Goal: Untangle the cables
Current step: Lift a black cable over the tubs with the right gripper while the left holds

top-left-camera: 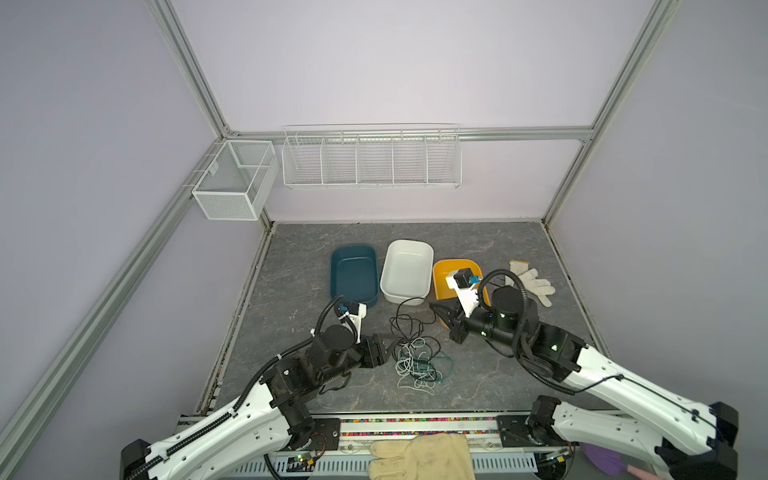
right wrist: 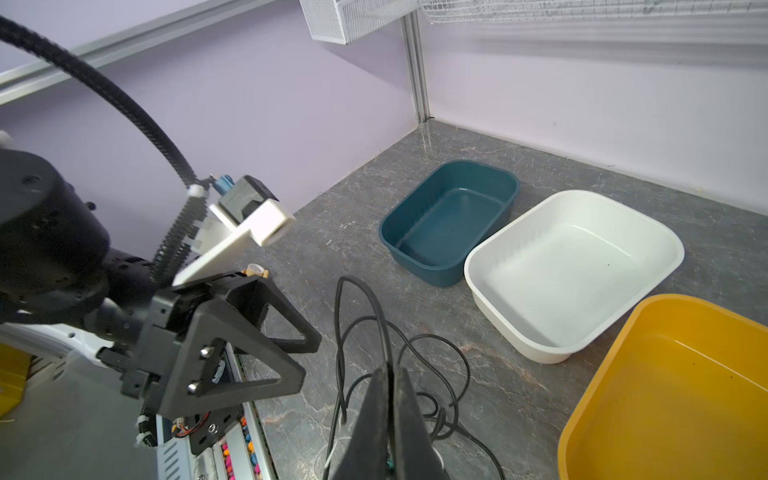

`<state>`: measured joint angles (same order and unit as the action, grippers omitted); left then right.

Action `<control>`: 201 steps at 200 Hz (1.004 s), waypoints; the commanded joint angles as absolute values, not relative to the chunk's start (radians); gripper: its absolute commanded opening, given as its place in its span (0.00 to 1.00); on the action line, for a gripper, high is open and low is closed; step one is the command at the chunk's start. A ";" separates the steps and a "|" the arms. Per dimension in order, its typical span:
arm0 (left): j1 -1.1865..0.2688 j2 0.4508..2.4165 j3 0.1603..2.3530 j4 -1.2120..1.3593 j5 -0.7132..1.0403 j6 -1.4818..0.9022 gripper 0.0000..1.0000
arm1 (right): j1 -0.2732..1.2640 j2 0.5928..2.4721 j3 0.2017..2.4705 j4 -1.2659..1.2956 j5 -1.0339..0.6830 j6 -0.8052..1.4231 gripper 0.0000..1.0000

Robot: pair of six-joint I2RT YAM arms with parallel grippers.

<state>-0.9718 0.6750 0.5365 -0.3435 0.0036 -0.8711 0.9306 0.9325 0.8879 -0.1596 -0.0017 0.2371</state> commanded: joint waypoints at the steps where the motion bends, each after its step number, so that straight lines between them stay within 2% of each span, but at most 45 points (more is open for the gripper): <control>1: -0.974 0.685 0.491 -0.314 -0.011 -0.886 0.68 | 0.926 0.918 0.943 -0.172 -0.041 0.220 0.06; 99: -0.974 0.805 0.363 0.056 0.090 -0.975 0.70 | 0.930 0.964 1.069 -0.172 -0.116 0.268 0.06; 166: -0.974 0.882 0.335 0.218 0.166 -1.006 0.71 | 0.939 1.018 1.148 -0.170 -0.147 0.283 0.06; 186: -0.976 0.917 0.343 0.238 0.187 -1.005 0.66 | 0.943 1.026 1.159 -0.170 -0.153 0.285 0.06; 201: -0.976 0.926 0.338 0.247 0.182 -1.008 0.58 | 0.946 1.028 1.162 -0.168 -0.156 0.290 0.06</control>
